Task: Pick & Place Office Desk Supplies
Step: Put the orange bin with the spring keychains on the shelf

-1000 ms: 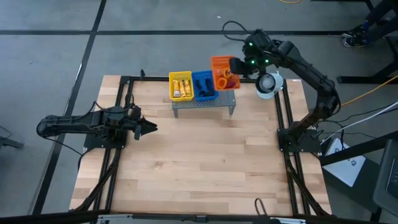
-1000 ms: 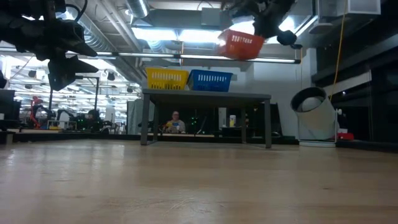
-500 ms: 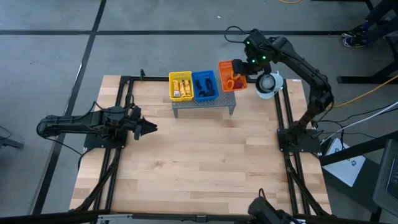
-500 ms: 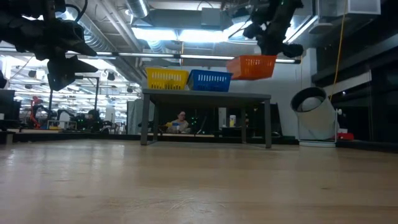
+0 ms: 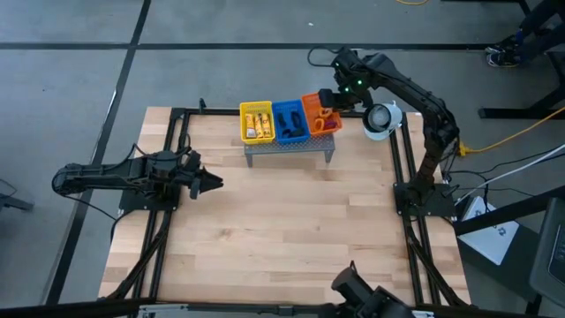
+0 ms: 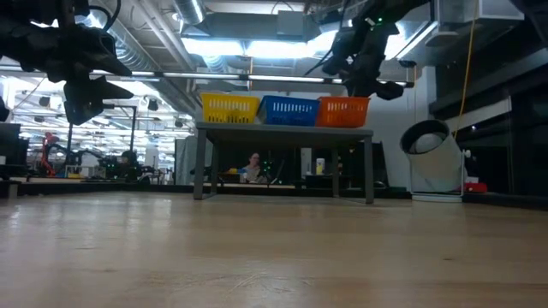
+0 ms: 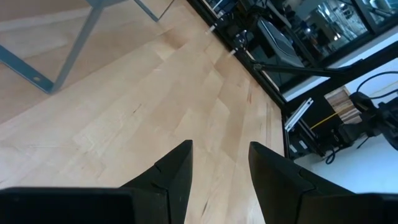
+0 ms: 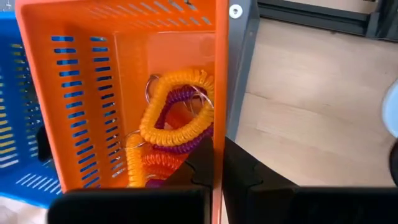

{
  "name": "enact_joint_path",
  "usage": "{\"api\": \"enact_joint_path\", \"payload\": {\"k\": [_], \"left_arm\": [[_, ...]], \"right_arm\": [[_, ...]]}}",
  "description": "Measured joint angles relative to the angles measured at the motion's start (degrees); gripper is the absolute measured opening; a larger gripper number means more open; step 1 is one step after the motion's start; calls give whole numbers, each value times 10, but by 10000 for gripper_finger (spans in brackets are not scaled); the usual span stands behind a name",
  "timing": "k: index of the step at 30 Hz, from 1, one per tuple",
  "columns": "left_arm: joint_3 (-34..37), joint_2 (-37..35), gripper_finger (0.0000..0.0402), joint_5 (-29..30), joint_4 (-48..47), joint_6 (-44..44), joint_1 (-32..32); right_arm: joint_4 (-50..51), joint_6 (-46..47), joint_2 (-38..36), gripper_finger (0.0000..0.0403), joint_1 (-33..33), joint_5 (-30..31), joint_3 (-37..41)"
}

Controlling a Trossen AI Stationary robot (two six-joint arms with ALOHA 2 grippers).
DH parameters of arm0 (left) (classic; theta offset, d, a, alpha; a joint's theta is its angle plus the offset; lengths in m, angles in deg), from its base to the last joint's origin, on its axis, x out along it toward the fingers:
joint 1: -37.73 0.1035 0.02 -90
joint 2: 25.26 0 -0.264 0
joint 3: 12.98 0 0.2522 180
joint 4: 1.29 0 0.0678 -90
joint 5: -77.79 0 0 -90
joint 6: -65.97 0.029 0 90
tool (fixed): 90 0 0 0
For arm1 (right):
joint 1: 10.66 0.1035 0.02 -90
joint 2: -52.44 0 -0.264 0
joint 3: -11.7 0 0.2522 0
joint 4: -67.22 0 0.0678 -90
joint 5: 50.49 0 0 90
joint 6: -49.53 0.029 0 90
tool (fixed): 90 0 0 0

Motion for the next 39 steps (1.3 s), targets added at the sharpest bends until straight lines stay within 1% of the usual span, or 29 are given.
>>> {"api": "enact_joint_path", "payload": {"k": [14, 21, 32, 39], "left_arm": [[0, 0, 155, -1, 0, 0, 0], [0, 0, 155, -15, 0, 0, 0], [0, 0, 155, -17, 0, 0, 0], [0, 0, 155, -33, 0, -4, 0]], "right_arm": [[-8, 13, 4, 10, 1, -2, 0], [18, 7, 4, 11, -3, 1, 0], [13, 17, 8, 11, -3, 2, 0], [3, 30, 12, 11, -3, 2, 1]]}}
